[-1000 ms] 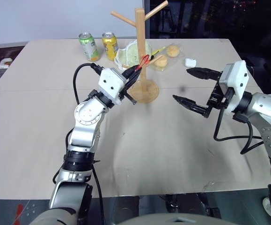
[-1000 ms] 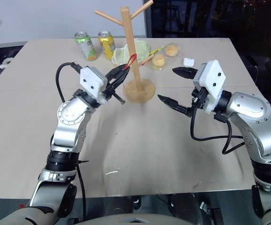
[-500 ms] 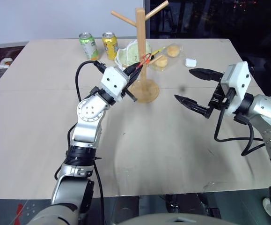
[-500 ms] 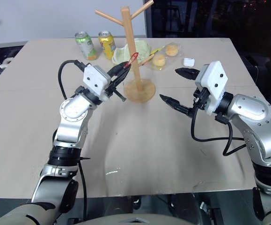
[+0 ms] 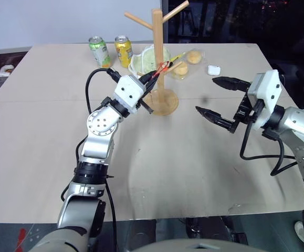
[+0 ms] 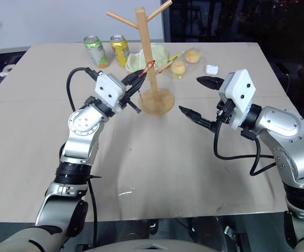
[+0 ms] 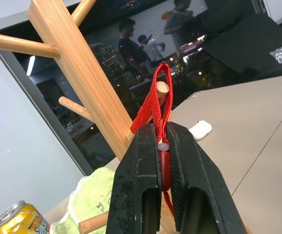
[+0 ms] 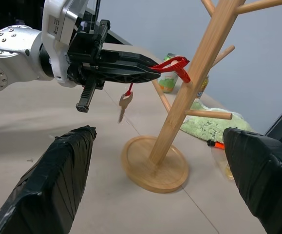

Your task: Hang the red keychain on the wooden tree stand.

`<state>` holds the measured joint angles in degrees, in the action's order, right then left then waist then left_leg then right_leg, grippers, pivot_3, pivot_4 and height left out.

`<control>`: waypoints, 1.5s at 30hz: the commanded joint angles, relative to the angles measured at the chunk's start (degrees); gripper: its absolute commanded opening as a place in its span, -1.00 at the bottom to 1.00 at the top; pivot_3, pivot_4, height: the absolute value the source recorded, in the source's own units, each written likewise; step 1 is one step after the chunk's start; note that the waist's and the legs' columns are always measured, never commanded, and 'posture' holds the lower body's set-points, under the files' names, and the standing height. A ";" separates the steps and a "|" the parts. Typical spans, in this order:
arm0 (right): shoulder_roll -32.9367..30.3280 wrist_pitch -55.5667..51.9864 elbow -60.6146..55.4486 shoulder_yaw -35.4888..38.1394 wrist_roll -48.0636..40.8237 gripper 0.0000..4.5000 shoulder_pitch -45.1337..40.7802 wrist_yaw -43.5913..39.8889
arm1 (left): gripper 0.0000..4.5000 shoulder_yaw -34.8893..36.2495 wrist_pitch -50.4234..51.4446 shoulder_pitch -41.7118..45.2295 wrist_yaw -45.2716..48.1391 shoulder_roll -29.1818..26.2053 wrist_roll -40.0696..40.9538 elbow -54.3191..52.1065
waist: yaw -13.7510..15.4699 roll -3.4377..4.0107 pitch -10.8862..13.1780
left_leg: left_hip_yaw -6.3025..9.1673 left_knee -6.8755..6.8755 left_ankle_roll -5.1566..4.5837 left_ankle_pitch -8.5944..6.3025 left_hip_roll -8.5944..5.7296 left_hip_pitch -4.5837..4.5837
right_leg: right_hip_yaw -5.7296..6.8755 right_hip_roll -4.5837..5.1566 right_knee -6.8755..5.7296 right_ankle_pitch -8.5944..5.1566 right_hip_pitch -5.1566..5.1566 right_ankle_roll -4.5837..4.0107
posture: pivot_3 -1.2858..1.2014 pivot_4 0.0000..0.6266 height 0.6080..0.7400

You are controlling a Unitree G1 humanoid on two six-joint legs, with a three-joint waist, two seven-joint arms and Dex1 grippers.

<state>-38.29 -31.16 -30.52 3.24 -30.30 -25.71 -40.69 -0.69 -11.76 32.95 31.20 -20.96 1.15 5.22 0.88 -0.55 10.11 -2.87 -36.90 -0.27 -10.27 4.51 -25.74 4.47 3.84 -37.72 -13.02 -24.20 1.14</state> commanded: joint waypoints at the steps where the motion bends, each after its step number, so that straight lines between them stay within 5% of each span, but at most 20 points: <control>1: -0.50 0.18 -1.99 2.07 -0.67 1.00 -0.27 0.61 | -0.97 -0.29 -1.13 0.96 -0.69 -0.50 -0.61 -0.72 | 0.00 0.00 0.00 | 0.00 0.00 0.00 0.00 0.00 0.00 | 0.00 0.00 0.00 0.00 0.00 0.00 | 0.03 -0.52 1.00; 26: -0.61 -0.59 -2.29 2.06 -0.77 1.00 -0.82 1.99 | -0.97 -0.66 1.34 1.57 -2.21 -0.32 -2.20 1.09 | 0.00 0.00 0.00 | 0.00 -0.01 0.00 0.00 0.00 0.00 | 0.00 0.00 -0.01 0.00 0.00 0.00 | 0.03 -0.52 1.00; 27: -0.61 -0.50 -2.26 2.07 -0.77 1.00 -0.73 1.90 | -0.65 -0.61 1.21 1.33 -1.96 -0.41 -1.92 0.86 | 0.00 0.00 0.00 | 0.00 -0.01 0.00 0.00 0.00 0.00 | 0.00 0.00 -0.01 0.00 0.00 0.00 | 0.03 -0.52 1.00; 35: -0.65 0.19 -1.66 2.03 -0.76 1.00 -0.27 0.93 | 0.91 0.45 1.91 -1.04 0.48 -2.79 0.04 -0.22 | -0.08 0.00 0.00 | 0.00 -0.01 0.00 0.00 0.00 0.01 | 0.00 0.00 -0.01 0.00 0.00 0.00 | 0.03 -0.52 1.00; 38: -0.81 0.48 -1.32 2.21 -0.74 1.00 -0.17 0.27 | 0.99 1.50 5.94 -3.37 5.34 -5.83 4.52 -2.61 | -0.18 0.00 0.00 | 0.00 -0.01 0.00 0.00 0.02 0.02 | -0.01 -0.01 -0.03 0.00 -0.01 0.00 | 0.03 -0.52 1.00; 45: -5.29 -1.70 -0.30 3.12 -3.92 1.00 -0.48 -5.52 | 0.99 4.70 39.82 -4.30 21.78 -21.81 22.92 -12.95 | -0.11 -0.14 0.09 | 0.04 -0.01 0.00 0.00 0.03 0.02 | 0.00 -0.01 -0.01 -0.01 -0.01 -0.02 | 0.03 -0.52 1.00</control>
<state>-42.23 -32.40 -30.29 3.49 -32.37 -25.64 -44.34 2.05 21.45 27.63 49.09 -39.93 19.80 -3.97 0.76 -0.69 10.20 -2.83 -36.91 -0.26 -10.28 4.54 -25.73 4.48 3.84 -37.74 -13.03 -24.21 1.11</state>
